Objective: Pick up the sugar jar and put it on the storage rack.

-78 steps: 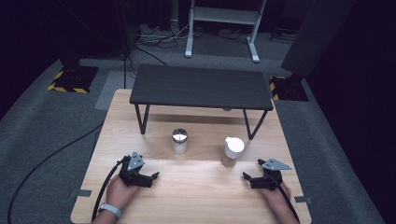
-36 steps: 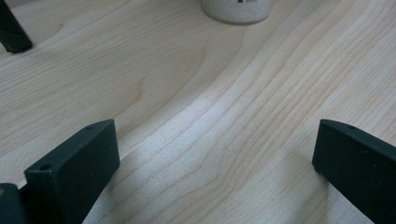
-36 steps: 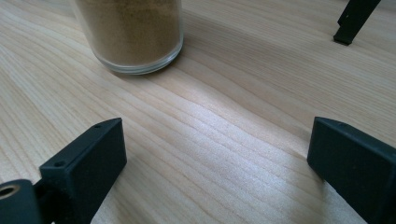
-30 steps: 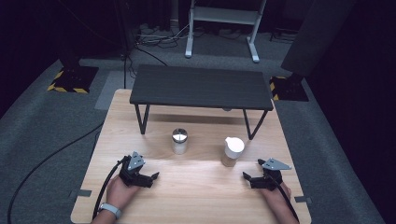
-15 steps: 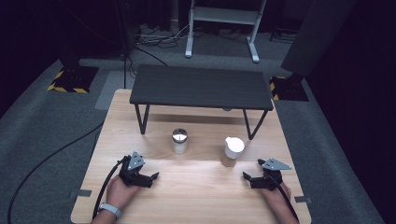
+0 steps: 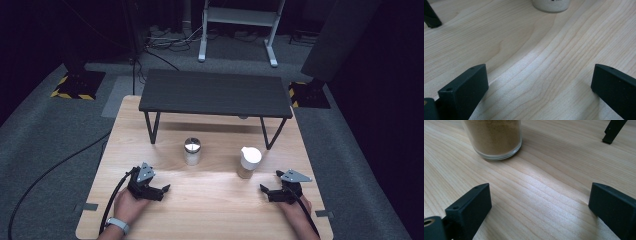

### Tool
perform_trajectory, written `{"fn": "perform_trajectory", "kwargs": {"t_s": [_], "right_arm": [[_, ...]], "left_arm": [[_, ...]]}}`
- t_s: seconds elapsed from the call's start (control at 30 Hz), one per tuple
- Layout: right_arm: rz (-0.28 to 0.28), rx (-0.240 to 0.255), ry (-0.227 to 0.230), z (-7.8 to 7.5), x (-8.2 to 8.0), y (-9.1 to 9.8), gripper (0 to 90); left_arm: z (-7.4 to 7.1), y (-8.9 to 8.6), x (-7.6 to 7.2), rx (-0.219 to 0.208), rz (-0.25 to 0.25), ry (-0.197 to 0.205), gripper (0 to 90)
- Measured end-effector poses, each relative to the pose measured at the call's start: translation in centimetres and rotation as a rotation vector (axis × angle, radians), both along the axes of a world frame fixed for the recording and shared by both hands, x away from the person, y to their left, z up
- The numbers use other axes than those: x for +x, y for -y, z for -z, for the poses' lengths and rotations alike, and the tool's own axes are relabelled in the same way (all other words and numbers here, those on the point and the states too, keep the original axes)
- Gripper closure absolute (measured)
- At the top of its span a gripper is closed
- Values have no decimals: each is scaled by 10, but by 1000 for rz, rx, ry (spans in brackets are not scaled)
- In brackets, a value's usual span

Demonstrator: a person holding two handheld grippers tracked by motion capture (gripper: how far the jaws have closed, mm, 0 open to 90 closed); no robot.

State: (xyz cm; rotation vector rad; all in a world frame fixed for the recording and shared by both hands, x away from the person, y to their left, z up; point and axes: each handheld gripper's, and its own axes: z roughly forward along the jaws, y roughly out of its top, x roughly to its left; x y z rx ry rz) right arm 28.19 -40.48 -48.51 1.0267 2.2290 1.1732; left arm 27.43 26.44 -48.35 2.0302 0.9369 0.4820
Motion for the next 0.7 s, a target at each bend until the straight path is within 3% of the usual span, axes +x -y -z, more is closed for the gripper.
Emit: {"fn": "perform_trajectory", "kwargs": {"t_s": [0.37, 0.5, 0.57, 0.7], "right_arm": [[0, 0, 0, 0, 0, 0, 41], [0, 0, 0, 0, 0, 0, 41], [0, 0, 0, 0, 0, 0, 41], [0, 0, 0, 0, 0, 0, 41]], "left_arm": [[-4, 1, 1, 6, -3, -14, 23], [-5, -3, 4, -25, -7, -31, 16], [-4, -6, 2, -48, -8, -17, 16], [-8, -6, 1, -41, 8, 27, 15]]}}
